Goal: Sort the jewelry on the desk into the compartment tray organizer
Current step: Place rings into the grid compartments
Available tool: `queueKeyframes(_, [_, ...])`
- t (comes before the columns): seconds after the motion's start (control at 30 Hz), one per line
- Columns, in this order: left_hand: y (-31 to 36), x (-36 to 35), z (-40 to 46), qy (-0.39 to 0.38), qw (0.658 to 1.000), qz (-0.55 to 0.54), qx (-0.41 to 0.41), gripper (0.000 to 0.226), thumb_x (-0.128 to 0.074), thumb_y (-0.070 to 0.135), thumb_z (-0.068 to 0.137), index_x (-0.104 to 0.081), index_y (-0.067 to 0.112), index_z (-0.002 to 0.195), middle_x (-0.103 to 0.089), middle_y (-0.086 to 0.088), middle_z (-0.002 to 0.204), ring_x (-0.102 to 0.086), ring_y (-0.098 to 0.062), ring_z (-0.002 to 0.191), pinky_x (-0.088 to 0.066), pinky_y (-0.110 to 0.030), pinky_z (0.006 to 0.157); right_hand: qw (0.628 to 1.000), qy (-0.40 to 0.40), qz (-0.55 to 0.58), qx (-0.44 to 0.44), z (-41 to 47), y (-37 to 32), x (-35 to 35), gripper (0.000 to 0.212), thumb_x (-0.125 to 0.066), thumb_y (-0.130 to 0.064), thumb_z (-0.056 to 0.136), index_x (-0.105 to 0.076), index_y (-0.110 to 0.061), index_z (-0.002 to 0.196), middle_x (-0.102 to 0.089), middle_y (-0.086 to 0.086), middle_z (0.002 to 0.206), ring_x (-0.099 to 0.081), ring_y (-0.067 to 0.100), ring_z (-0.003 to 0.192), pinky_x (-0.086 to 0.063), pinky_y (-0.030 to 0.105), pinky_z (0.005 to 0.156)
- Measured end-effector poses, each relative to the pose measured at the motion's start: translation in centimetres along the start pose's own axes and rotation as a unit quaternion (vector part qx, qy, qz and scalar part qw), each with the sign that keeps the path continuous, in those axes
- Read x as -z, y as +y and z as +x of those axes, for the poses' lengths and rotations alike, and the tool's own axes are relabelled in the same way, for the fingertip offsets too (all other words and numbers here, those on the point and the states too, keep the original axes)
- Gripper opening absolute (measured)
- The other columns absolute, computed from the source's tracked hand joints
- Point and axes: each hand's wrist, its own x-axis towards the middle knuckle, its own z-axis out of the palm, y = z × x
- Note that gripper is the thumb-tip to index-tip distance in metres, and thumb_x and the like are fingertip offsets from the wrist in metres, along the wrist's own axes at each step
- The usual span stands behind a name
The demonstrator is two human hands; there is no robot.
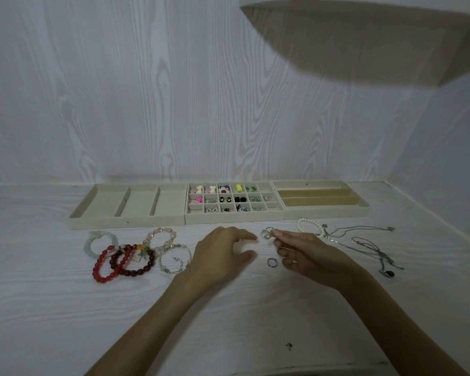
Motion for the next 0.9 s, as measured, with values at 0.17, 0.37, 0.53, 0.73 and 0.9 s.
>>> queueKeyframes(0.17, [1.5,0.2,-0.4,0.01,0.972,-0.236,-0.005,0.017,-0.067,0.034,0.085,-0.075,0.028,0.099,-0.074,0.013,0.09,-0.067,0.0,0.087,-0.054,-0.034,0.085,0.998,-0.044,0.045,-0.031,0.3,0.0,-1.4,0.016,-0.07,-0.034,0.079,-0.07,-0.02,0.071,-0.054,-0.008,0.068,-0.047,0.003,0.056,-0.04,0.015,0.053])
queueKeyframes(0.37, [1.2,0.4,-0.7,0.05,0.943,-0.328,0.016,0.014,-0.071,0.027,0.082,-0.077,0.019,0.092,-0.075,0.008,0.081,-0.068,0.0,0.069,-0.054,-0.017,0.068,0.995,-0.034,0.087,-0.042,0.4,0.4,-1.9,0.017,-0.068,-0.032,0.081,-0.06,-0.018,0.086,-0.051,-0.007,0.072,-0.045,0.004,0.056,-0.038,0.016,0.052])
queueKeyframes(0.53, [1.1,0.5,-0.6,0.071,0.914,-0.398,0.032,0.005,-0.071,0.018,0.082,-0.076,0.019,0.085,-0.074,0.008,0.075,-0.067,0.001,0.067,-0.048,-0.008,0.064,0.997,-0.003,0.054,-0.046,0.4,0.7,-2.5,0.023,-0.072,-0.032,0.078,-0.063,-0.018,0.094,-0.053,-0.008,0.066,-0.044,0.003,0.053,-0.034,0.016,0.05])
queueKeyframes(0.73, [0.7,0.9,-0.4,0.071,0.943,-0.324,0.028,0.013,-0.065,0.021,0.088,-0.075,0.015,0.092,-0.074,0.005,0.08,-0.069,-0.008,0.077,-0.055,-0.025,0.079,0.981,0.134,-0.126,0.067,0.3,0.7,-3.0,0.026,-0.073,-0.039,0.073,-0.073,-0.016,0.085,-0.064,-0.005,0.066,-0.05,0.006,0.053,-0.039,0.016,0.051])
queueKeyframes(0.9, [0.4,1.3,-0.7,0.07,0.973,-0.216,0.026,0.017,-0.069,0.042,0.081,-0.077,0.028,0.086,-0.073,0.014,0.078,-0.067,0.001,0.076,-0.055,-0.033,0.082,0.915,0.151,-0.292,0.232,0.4,0.1,-2.6,0.015,-0.069,-0.024,0.083,-0.072,-0.034,0.094,-0.071,-0.007,0.077,-0.06,0.001,0.062,-0.047,0.012,0.057])
